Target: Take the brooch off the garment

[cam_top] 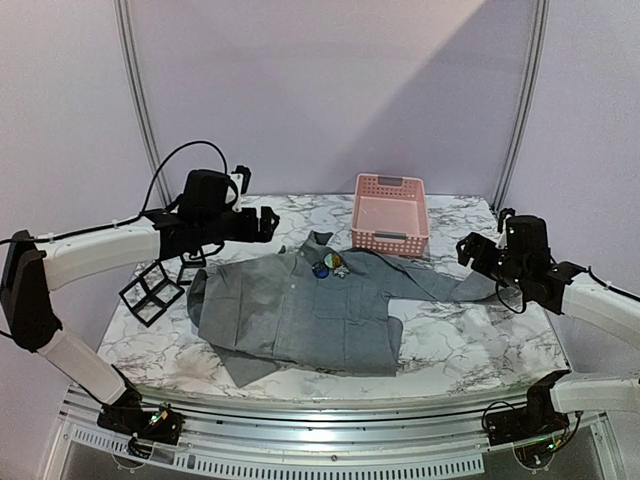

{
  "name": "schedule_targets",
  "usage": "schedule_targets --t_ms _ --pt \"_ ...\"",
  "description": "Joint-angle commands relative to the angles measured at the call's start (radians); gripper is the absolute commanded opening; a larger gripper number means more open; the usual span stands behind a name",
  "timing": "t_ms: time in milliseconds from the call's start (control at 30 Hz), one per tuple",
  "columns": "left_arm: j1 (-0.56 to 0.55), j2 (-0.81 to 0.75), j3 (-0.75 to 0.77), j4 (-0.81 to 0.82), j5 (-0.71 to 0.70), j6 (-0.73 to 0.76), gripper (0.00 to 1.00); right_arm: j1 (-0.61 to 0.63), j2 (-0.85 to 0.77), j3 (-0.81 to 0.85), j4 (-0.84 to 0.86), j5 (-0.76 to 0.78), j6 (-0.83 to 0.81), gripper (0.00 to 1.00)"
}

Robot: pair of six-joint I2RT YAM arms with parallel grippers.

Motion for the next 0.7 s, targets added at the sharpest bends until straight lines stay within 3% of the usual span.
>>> schedule_targets --t_ms 0,133,233,400,667 --pt "-0.064 -0.021 -0.001 -0.184 0.056 -0.030 0.99 0.044 0.032 0.016 -0.009 -0.181 -0.017 0.93" --pt "-0.107 -0.036 -0.059 -0.163 0.171 -0.115 0.99 0.092 0.072 0.014 -0.068 -0.353 0.027 0.92" --pt "-0.131 -0.026 -0.107 -0.103 0.236 -0.169 0.98 0.168 0.091 0.010 -0.118 -0.392 0.052 0.89" --pt "-0.149 0.036 -0.098 -0.021 0.267 -0.219 0.99 0.240 0.111 -0.031 -0.053 -0.481 0.143 0.84" --pt "-0.149 0.173 -0.022 0.069 0.311 -0.258 0.99 0.378 0.265 0.031 -0.121 -0.386 0.219 0.76"
